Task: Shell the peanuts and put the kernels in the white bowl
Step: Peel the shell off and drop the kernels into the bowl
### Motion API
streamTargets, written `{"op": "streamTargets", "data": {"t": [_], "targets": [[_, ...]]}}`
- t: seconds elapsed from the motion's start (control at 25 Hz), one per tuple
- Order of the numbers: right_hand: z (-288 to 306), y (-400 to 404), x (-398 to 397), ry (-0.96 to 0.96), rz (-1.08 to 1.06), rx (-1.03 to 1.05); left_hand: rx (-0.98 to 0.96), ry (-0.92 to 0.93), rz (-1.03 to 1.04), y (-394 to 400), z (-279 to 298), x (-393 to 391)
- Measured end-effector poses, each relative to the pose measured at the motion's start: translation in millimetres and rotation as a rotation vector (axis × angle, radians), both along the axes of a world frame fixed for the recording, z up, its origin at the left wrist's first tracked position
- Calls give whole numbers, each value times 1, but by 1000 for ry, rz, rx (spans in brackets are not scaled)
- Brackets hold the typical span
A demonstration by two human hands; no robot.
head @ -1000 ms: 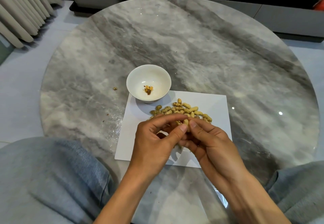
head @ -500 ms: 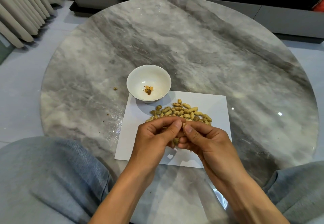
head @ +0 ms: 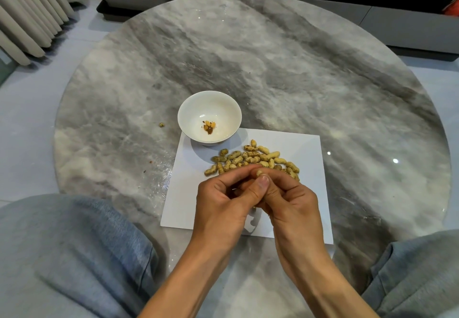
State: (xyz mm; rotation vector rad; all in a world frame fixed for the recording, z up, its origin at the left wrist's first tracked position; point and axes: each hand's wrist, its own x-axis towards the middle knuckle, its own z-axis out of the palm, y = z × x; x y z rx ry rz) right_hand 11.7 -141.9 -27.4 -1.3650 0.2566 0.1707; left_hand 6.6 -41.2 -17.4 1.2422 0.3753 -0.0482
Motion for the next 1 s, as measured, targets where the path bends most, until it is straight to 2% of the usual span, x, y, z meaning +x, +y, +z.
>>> {"op": "streamTargets", "data": {"t": [0.2, 0.4, 0.6, 1.0], "targets": [[-3, 5, -1, 17, -61, 39, 17, 1, 37, -3, -3, 2], [-1, 0, 4, 92, -24, 84, -10, -35, -48, -1, 1, 3], [8, -23, 11, 115, 54, 51, 269, -184, -112, 10, -4, 4], [32, -40, 23, -52, 270, -272, 564, -326, -168, 19, -5, 4]]}}
